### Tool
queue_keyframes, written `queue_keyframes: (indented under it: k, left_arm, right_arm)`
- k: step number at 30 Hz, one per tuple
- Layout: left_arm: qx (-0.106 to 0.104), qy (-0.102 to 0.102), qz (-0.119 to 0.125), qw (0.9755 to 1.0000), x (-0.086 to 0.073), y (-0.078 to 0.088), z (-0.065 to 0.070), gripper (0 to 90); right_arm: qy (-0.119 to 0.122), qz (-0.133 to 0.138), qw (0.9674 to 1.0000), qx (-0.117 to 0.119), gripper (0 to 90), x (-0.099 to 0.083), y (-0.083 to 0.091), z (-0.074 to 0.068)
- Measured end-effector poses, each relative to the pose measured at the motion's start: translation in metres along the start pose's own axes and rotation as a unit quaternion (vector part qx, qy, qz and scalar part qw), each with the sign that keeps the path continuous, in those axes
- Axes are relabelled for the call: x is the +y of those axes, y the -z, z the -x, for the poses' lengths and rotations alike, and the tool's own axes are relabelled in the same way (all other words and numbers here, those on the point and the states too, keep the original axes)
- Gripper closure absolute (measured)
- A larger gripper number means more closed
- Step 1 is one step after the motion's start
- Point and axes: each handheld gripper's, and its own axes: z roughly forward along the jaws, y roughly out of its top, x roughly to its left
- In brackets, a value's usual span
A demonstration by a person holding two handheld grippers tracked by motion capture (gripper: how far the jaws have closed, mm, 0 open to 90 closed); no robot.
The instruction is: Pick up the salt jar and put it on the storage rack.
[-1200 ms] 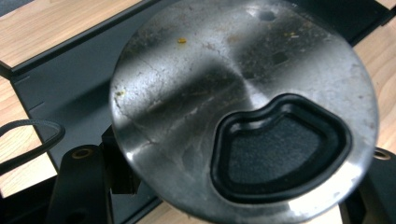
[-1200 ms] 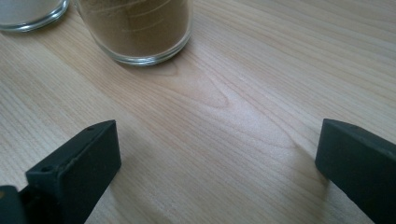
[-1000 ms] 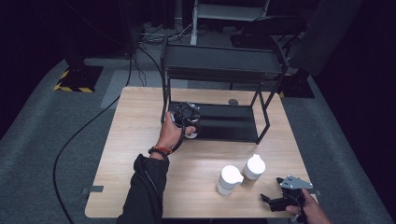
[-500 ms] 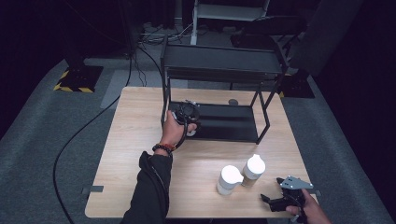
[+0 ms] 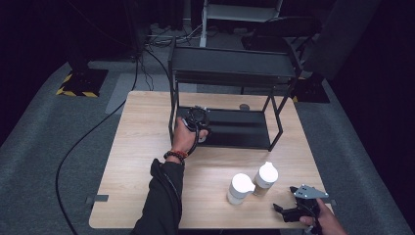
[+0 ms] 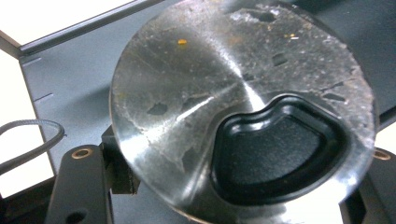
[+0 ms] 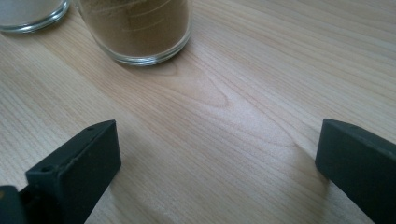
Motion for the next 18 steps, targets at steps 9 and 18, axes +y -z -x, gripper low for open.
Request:
queue_keyframes:
  k: [9,18]
  left_arm:
    - [-0.005,0.015,0.004,0.9999,-0.0022,-0.0021,-0.0037,30.3]
    - [-0.007,0.018,0.003,0.9998,-0.0011,-0.0010,-0.0061,27.0]
  right_arm:
    - [0.000,0.000,1.0000,0.000,0.0,0.0000,0.0000,0.0000]
    - [0.000,0.000,1.0000,0.000,0.0,0.0000,0.0000,0.0000]
